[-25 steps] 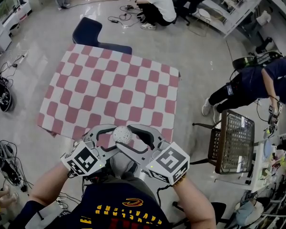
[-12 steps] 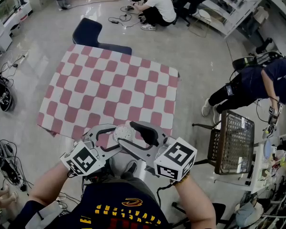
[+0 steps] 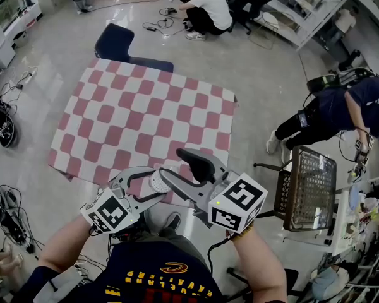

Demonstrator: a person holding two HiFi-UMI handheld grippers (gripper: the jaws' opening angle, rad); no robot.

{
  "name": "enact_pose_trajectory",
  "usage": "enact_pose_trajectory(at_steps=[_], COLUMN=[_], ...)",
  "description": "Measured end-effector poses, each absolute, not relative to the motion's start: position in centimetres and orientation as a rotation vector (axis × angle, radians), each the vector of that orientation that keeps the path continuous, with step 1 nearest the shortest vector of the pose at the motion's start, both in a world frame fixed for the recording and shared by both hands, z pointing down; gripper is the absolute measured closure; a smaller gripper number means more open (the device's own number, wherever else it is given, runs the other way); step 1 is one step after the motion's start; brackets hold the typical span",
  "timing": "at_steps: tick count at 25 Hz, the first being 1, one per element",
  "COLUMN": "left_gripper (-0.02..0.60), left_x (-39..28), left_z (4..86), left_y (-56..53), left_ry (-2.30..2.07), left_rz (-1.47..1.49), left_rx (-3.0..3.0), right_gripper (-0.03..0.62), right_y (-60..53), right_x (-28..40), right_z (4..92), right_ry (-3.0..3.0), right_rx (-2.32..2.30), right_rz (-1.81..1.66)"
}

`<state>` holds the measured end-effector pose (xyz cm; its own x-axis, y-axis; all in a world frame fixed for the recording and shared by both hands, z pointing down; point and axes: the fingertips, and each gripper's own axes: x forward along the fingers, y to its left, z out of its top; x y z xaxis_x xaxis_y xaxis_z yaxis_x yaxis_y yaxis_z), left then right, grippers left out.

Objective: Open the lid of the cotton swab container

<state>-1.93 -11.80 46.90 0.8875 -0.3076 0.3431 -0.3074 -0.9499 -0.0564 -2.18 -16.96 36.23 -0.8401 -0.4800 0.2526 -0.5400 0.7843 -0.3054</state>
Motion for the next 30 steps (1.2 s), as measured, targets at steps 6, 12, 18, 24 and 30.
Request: enact_pose_trajectory(at_steps=[6, 12, 18, 24, 30], left_gripper=[0.333, 0.333, 0.333, 0.333, 0.333], left_x=[-1.7, -1.1, -0.9, -1.1, -1.7], left_z=[46.8, 46.6, 46.5, 46.9, 48.6], left_y=[-11.5, -11.1, -10.9, -10.6, -11.3], left_ry=[0.49, 0.457, 0.439, 0.441, 0.489], left_rz=[-0.545, -0.525, -0.515, -0.538, -0.592], left_rx=[-3.054, -3.046, -3.051, -3.056, -3.082], right_gripper=[0.352, 0.352, 0.352, 0.352, 0.352], right_y=[-18.9, -21.1, -22.0, -21.9, -20.8], right_x=[-1.4, -0.3, 0.0, 0.2, -0.4], right_z=[36.0, 37.6, 40.1, 41.3, 38.3], right_ry=[-2.823, -2.808, -2.756, -2.733, -2.818], right_rx=[0.871, 0.911, 0.917, 0.918, 0.909], right_rz=[0.599, 0.665, 0.727, 0.762, 0.757])
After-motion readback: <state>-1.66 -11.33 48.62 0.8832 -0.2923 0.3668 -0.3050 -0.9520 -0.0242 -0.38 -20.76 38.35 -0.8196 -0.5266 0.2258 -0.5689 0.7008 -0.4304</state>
